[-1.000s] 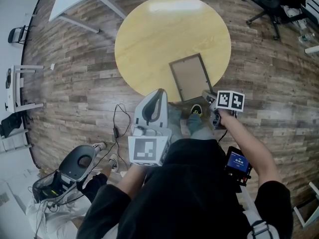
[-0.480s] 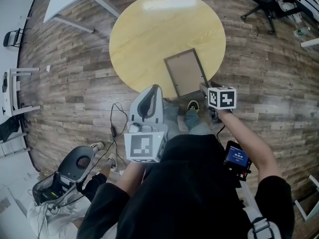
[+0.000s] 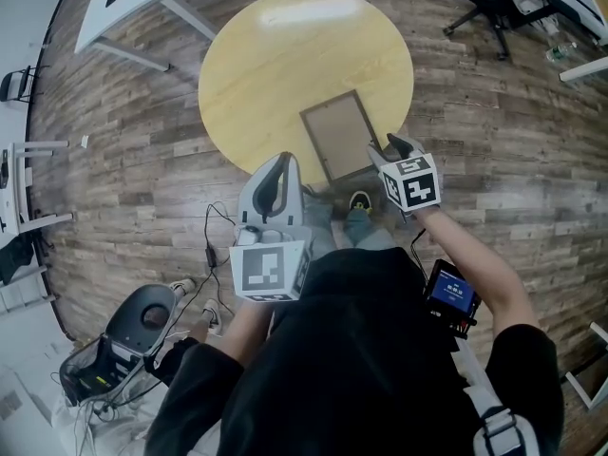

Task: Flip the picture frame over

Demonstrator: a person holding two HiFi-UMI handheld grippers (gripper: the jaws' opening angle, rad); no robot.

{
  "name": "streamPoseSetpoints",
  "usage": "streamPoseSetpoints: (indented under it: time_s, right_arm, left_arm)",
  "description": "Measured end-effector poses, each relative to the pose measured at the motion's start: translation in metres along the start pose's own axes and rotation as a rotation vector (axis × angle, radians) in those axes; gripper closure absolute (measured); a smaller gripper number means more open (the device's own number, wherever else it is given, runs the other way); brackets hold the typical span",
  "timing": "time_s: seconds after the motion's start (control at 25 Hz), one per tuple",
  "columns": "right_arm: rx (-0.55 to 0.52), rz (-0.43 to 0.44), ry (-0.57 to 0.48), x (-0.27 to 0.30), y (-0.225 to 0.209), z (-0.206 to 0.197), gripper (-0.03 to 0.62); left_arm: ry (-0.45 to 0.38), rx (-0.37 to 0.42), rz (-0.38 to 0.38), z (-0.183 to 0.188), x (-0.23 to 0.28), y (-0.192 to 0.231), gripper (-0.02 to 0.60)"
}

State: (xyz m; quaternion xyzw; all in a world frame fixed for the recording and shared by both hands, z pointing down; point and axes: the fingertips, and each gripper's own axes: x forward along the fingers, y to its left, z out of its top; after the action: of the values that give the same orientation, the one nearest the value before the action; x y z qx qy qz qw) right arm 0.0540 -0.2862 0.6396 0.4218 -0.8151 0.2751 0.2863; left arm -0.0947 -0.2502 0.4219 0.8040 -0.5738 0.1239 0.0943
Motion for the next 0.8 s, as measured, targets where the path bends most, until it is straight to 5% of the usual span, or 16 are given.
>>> streamPoseSetpoints:
  time_s: [0.36, 0.8]
  right_arm:
    - [-0.057, 0.021, -0.088, -0.026, 0.013, 0.031, 0.395]
    - [-0.254, 0.013, -0.566, -0.166, 0.065, 0.18, 0.511]
  left_arm:
    - [-0.037, 0.027, -0.017, 0.014, -0.004, -0.004, 0.552]
    - [-0.175, -0.005, -0.026, 0.072, -0.014, -0.008, 0.552]
